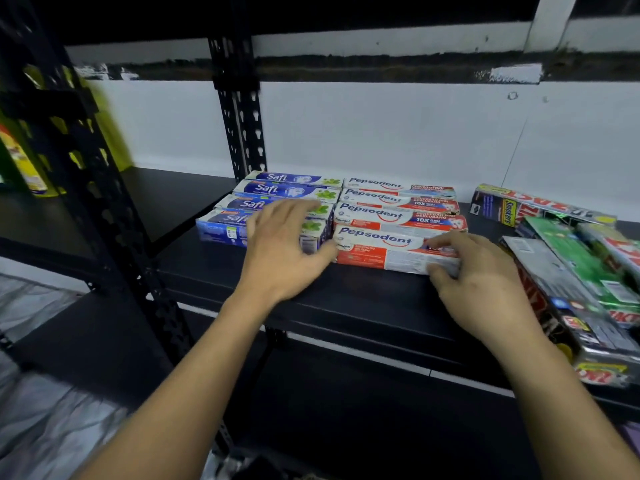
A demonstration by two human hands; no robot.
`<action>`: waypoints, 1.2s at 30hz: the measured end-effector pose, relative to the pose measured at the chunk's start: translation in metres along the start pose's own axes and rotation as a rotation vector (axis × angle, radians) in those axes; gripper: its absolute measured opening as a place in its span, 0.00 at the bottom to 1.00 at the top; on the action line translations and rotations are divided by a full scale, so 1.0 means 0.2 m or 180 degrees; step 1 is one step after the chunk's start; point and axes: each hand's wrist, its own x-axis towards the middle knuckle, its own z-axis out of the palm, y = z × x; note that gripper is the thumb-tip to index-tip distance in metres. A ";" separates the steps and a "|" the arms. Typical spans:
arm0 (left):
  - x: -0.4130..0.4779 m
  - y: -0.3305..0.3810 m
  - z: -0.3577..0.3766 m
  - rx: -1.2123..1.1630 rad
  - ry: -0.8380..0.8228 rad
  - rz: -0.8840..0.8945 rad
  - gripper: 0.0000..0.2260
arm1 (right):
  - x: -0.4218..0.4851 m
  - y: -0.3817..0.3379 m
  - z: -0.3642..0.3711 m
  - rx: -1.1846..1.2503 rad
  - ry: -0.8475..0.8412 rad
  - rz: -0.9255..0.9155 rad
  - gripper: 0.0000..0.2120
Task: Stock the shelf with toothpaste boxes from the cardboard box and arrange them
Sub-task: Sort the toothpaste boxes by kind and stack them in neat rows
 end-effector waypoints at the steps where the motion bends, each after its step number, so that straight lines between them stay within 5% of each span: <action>1: 0.00 0.00 0.01 0.0107 -0.0099 0.0133 0.31 | 0.01 -0.01 0.01 0.0036 -0.0017 0.0025 0.14; 20: 0.01 -0.07 0.07 0.0418 -0.0480 0.0599 0.25 | 0.01 0.04 -0.01 0.1089 0.0087 0.1037 0.44; 36: 0.01 -0.07 0.06 0.0405 -0.0571 0.0515 0.24 | -0.01 0.06 -0.01 0.1096 0.0056 0.0776 0.38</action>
